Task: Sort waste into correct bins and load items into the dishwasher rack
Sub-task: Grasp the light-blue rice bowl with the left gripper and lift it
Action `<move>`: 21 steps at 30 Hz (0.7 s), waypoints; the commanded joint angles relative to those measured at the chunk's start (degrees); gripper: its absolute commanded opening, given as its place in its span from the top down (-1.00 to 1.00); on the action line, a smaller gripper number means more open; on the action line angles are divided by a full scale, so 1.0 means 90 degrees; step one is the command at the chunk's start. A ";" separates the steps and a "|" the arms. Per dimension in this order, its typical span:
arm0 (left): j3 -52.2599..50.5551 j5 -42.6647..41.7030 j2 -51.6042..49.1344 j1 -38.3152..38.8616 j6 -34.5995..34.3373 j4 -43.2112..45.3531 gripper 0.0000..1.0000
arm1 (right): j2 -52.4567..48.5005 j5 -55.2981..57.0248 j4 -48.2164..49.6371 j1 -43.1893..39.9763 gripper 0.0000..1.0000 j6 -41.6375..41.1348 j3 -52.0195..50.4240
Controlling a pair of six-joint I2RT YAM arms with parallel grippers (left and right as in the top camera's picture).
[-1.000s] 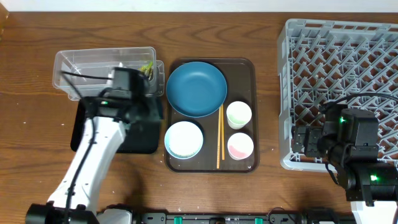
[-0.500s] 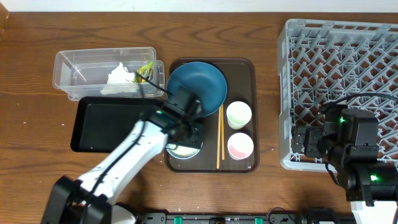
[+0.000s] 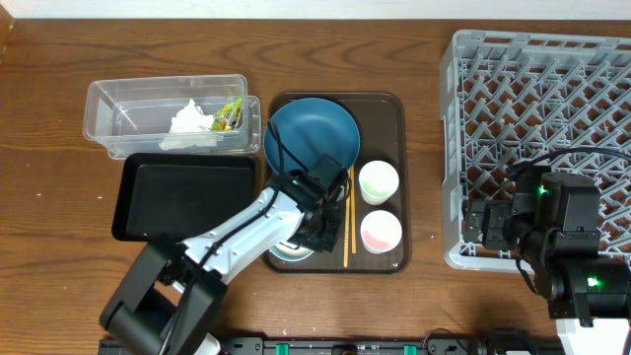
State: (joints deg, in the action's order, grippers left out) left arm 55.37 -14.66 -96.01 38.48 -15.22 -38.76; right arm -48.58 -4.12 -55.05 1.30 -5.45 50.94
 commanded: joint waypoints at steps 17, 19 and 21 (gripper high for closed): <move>0.0279 -0.0272 0.2552 -0.1909 0.0661 -0.1071 0.88 | 0.0034 0.0002 -0.0012 -0.0034 -0.99 -0.0034 0.0114; 0.0279 -0.0947 0.2582 -0.2538 0.0976 -0.1090 0.88 | 0.0034 0.0002 -0.0027 -0.0034 -0.99 -0.0034 0.0114; 0.0245 -0.1557 0.2538 -0.3179 0.1314 -0.1083 0.87 | 0.0034 0.0002 -0.0053 -0.0034 -0.98 -0.0036 0.0114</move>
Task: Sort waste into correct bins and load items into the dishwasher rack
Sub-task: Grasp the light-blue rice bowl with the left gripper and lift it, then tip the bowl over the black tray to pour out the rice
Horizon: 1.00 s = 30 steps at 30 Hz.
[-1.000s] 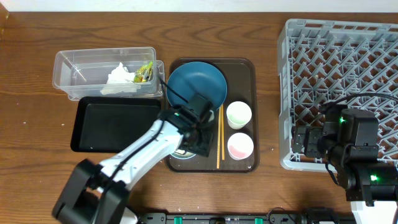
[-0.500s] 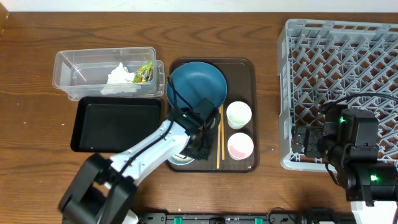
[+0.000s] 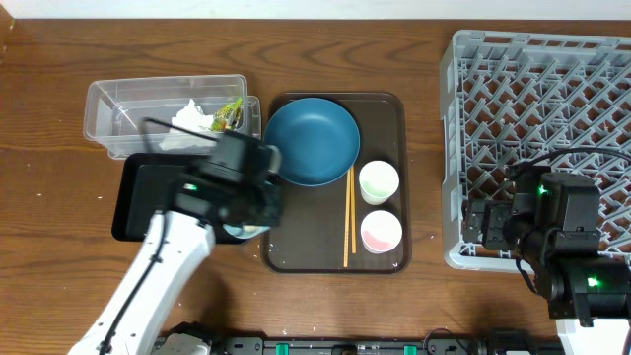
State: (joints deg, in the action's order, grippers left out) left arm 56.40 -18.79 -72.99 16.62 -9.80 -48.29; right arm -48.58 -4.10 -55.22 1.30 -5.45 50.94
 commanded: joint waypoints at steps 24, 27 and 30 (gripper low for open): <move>-0.0087 -0.7929 -0.3109 -0.4838 0.2458 -0.0134 0.88 | 0.0034 0.0000 -0.0080 -0.0034 -0.98 -0.0034 0.0114; -0.0087 -0.7929 -0.3123 -0.4993 0.2390 -0.0221 0.88 | 0.0034 0.0000 -0.0080 -0.0034 -0.99 -0.0036 0.0114; -0.0087 -0.7929 -0.3123 -0.5202 0.2339 -0.0376 0.88 | 0.0034 0.0000 -0.0083 -0.0034 -0.98 -0.0036 0.0114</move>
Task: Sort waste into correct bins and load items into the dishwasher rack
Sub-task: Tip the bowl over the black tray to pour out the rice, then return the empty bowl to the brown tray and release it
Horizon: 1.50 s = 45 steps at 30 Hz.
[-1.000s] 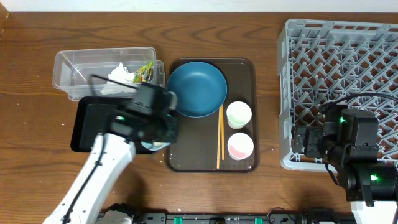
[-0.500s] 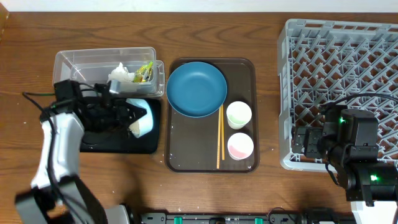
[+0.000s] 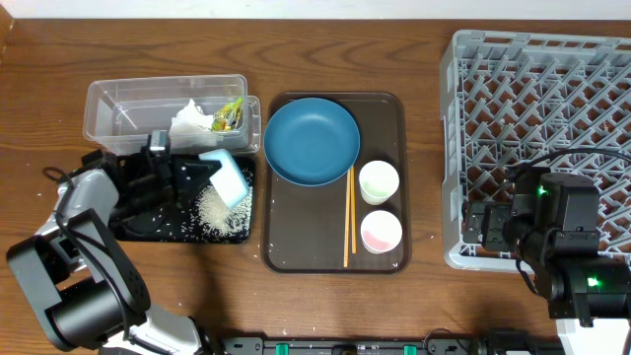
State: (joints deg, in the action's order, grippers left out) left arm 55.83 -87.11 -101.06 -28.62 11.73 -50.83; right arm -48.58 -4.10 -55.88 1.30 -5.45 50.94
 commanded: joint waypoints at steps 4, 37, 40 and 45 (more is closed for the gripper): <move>-0.0024 -0.0338 -0.0005 -0.0481 -0.0299 -0.0330 0.88 | 0.0034 0.0000 -0.0012 -0.0034 -0.98 -0.0036 0.0114; -0.0005 0.0658 0.0685 -0.0347 0.0299 -0.0928 0.88 | 0.0034 0.0000 -0.0010 -0.0034 -0.99 -0.0034 0.0114; -0.0002 0.1241 0.1263 0.0206 0.0294 -0.0916 0.88 | 0.0034 0.0000 -0.0007 -0.0034 -0.99 -0.0036 0.0114; 0.0000 0.3050 0.2142 0.1520 -0.0095 -0.0695 0.88 | 0.0034 0.0000 -0.0002 -0.0034 -0.99 -0.0036 0.0114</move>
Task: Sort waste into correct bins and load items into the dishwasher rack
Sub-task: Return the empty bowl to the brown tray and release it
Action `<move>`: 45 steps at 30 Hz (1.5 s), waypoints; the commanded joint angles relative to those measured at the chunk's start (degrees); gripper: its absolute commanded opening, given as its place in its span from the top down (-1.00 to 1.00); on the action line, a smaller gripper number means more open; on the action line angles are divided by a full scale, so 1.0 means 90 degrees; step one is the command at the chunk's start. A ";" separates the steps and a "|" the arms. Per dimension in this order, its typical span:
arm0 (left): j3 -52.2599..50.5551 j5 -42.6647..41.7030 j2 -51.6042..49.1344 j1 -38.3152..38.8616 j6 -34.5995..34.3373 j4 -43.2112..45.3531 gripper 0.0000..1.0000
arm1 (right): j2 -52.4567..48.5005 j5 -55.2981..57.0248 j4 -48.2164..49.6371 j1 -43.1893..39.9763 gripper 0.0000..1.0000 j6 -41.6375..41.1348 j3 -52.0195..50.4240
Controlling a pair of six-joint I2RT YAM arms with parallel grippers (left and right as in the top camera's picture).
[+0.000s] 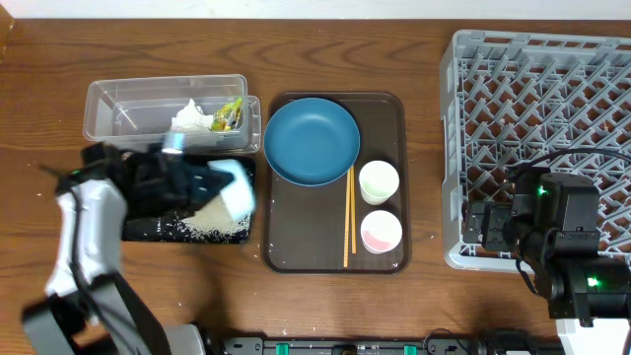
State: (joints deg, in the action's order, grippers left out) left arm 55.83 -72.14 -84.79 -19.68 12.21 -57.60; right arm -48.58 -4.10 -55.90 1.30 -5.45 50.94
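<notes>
My left gripper (215, 183) is shut on a pale blue bowl (237, 187) and holds it tilted over the right end of the black tray (148, 229). The image is blurred there. A heap of white rice (212, 221) lies in that tray under the bowl. On the brown serving tray (306, 247) are a blue plate (311, 140), a pair of chopsticks (348, 217) and two small cups (379, 181) (382, 231). My right gripper (477, 225) rests at the front left corner of the grey dishwasher rack (542, 99); its jaws are not readable.
A clear plastic bin (128, 104) behind the black tray holds crumpled tissue (189, 120) and a yellow-green wrapper (229, 113). Rice grains are scattered on the table in front of the black tray.
The bowl, still in my left gripper, has shifted a little to the right over the black tray, and the left arm has changed its pose. The rice heap and the right arm are unchanged.
My left gripper was at the bowl on the front left of the brown tray. Then it held the bowl at the black tray's right edge. Then the bowl was tipped, with rice lying in the black tray. Now it is still held tilted there.
</notes>
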 commanded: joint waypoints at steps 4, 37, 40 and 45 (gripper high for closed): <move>0.0000 0.2749 0.0503 0.1814 -0.0852 0.0427 0.88 | 0.0034 0.0000 0.0000 -0.0034 -0.99 -0.0036 0.0114; 0.0588 0.4794 0.0253 0.5501 -0.2776 0.2038 0.13 | 0.0034 0.0000 -0.0049 -0.0034 -0.99 -0.0036 0.0114; 0.0585 0.4816 0.0296 0.5680 -0.2773 0.2259 0.13 | 0.0034 0.0000 -0.0049 -0.0034 -0.98 -0.0036 0.0114; 0.0583 0.5314 0.0041 0.6203 -0.2776 0.2443 0.12 | 0.0034 0.0000 -0.0053 -0.0034 -0.98 -0.0036 0.0114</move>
State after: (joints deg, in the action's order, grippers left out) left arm 60.58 -27.62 -82.67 33.89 -12.27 -35.88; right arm -48.58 -4.10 -56.16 1.30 -5.45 50.94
